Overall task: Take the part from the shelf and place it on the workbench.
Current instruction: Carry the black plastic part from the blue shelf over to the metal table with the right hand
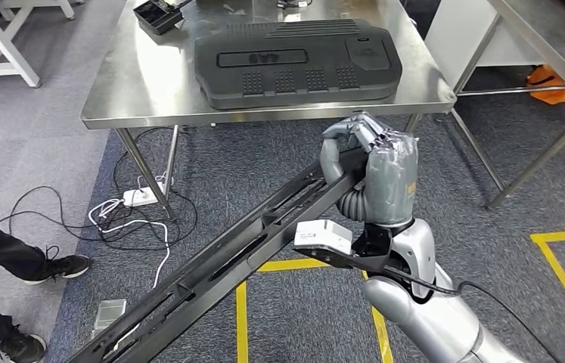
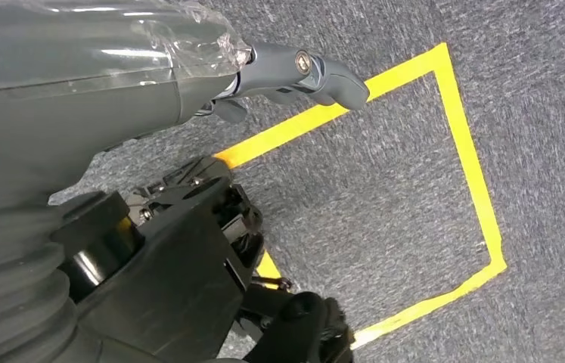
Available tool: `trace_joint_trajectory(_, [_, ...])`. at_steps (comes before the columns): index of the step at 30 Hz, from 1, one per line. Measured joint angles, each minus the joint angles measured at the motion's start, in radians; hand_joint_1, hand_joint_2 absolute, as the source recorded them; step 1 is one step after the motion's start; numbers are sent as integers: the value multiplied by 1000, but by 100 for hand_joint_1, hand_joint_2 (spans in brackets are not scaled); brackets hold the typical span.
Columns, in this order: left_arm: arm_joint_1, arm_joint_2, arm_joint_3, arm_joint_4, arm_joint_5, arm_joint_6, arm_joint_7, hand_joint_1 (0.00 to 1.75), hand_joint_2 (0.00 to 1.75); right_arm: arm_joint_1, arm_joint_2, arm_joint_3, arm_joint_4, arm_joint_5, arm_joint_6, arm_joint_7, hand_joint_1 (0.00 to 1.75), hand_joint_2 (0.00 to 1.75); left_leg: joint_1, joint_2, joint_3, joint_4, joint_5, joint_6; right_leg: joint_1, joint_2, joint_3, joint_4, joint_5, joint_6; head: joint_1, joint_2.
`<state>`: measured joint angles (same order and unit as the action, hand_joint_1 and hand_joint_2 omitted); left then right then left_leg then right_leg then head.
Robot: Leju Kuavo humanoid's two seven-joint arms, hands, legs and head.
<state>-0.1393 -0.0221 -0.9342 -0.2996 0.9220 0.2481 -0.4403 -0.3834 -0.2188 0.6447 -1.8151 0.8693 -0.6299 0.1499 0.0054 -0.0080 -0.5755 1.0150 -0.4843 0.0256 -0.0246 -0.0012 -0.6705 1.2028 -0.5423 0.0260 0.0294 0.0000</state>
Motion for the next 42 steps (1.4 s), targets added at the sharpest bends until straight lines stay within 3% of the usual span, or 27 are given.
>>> trace_joint_trajectory(2, [0, 0, 0, 0, 1, 0, 0, 0, 175, 0, 0, -1, 0, 10, -1, 11, 175, 175, -2, -3, 3, 9, -12, -9, 2, 1, 46, -114, 51, -5, 9, 0])
trace_joint_trajectory(3, [0, 0, 0, 0, 2, 0, 0, 0, 175, 1, 1, -2, 0, 9, -1, 17, 175, 175, -3, -3, 2, 13, -16, -15, 3, 2, 57, -144, 58, -8, 10, 0])
trace_joint_trajectory(8, [2, 0, 0, 0, 10, 1, -1, 0, 175, 6, 2, -15, -1, -16, -2, 31, 175, 175, -1, -2, 5, 22, -30, -39, 2, 5, 66, -163, 54, -27, 6, 0])
trace_joint_trajectory(11, [2, 0, 0, 0, 10, 1, -2, 0, 175, 6, 3, -16, -2, -17, -3, 31, 175, 175, -1, -2, 6, 31, -36, -43, 0, 5, 69, -165, 54, -29, 5, 0])
trace_joint_trajectory(13, [1, 0, -1, 0, 11, 1, -2, 0, 175, 6, 3, -17, -2, -17, -2, 34, 175, 175, 0, -1, -19, 83, -62, -48, -1, 3, 73, -166, 51, -34, -6, 0])
trace_joint_trajectory(15, [4, 0, -3, 0, 11, 1, -2, 0, 175, 10, 4, -21, -2, -15, -2, 44, 175, 175, 4, 0, -93, 210, -93, -55, -1, 0, 86, -166, 41, -40, -22, 0])
trace_joint_trajectory(16, [6, 0, -5, 0, 11, 1, -2, 0, 175, 13, 4, -23, -2, -13, -2, 49, 175, 175, 6, 0, -111, 229, -80, -56, -1, 0, 93, -166, 35, -41, -26, 0])
trace_joint_trajectory(17, [7, 0, -6, 0, 11, 1, -2, 0, 175, 15, 4, -25, -2, -12, -3, 53, 175, 175, 7, 0, -114, 214, -50, -54, -1, 1, 103, -166, 28, -40, -30, 0])
trace_joint_trajectory(19, [6, 0, -7, 0, 11, 2, -2, 0, 175, 15, 4, -30, -2, -9, -4, 56, 175, 175, 3, 1, -62, 87, 12, -44, 0, 2, 115, -167, 19, -34, -35, 0])
trace_joint_trajectory(20, [6, 0, -8, 0, 11, 2, -1, 0, 175, 15, 4, -33, -2, -8, -5, 57, 175, 175, 0, 1, -46, 46, 23, -39, 1, 2, 118, -168, 16, -30, -36, 0])
trace_joint_trajectory(22, [5, 0, -11, 0, 11, 2, -1, 0, 175, 16, 4, -37, -2, -4, -7, 60, 175, 175, -6, 1, -38, 21, 17, -31, 1, 3, 119, -174, 15, -19, -37, 0])
trace_joint_trajectory(25, [4, 0, -16, 0, 11, 1, 0, 0, 175, 17, 3, -46, -7, 9, -8, 66, 175, 175, 1, 3, -23, -1, 18, -14, 1, 2, 117, -155, -6, -4, -33, 0])
trace_joint_trajectory(27, [3, 0, -18, 0, 11, 1, 0, 0, 175, 18, 3, -50, -8, 17, -9, 70, 175, 175, 2, 5, -11, -11, 17, -3, 2, 2, 70, -56, -53, -1, -25, 0])
trace_joint_trajectory(29, [3, 0, -21, 0, 11, 1, 0, 0, 175, 22, 3, -52, -8, 19, -10, 73, 175, 175, 1, 5, -7, -11, 12, 3, 2, 2, -3, 68, -93, 2, -17, 0])
trace_joint_trajectory(30, [3, 0, -22, 0, 11, 1, 0, 0, 175, 24, 3, -53, -8, 20, -10, 73, 175, 175, 0, 5, -4, -10, 9, 4, 1, 2, -25, 96, -89, 3, -14, 0])
trace_joint_trajectory(31, [4, 0, -23, 0, 11, 1, 0, 0, 175, 26, 3, -54, -8, 22, -10, 74, 175, 175, 0, 4, 0, -8, 4, 4, 1, 2, -29, 86, -65, 3, -10, 0])
trace_joint_trajectory(33, [4, 0, -24, -1, 11, 0, 0, 0, 175, 26, 3, -55, -8, 27, -10, 76, 175, 175, 2, 1, 10, -3, -7, -2, 1, 2, 8, -28, 16, 1, 0, 0])
trace_joint_trajectory(35, [3, 0, -25, -2, 12, -2, 0, 0, 175, 26, 3, -56, -8, 30, -10, 78, 175, 175, -1, -1, 12, 7, -19, -13, 3, 3, 49, -130, 58, -4, 6, 0])
trace_joint_trajectory(39, [2, 1, -25, -3, 17, -3, 0, 0, 175, 27, 1, -58, -11, 32, -9, 86, 175, 175, -3, -2, 14, 14, -32, -34, 6, 7, 60, -158, 52, -22, 1, 0])
trace_joint_trajectory(42, [0, 1, -25, -5, 22, 0, 0, 0, 175, 26, 1, -59, -14, 33, -9, 86, 175, 175, 0, 1, -25, 113, -86, -50, 0, 3, 72, -163, 47, -37, -13, 0])
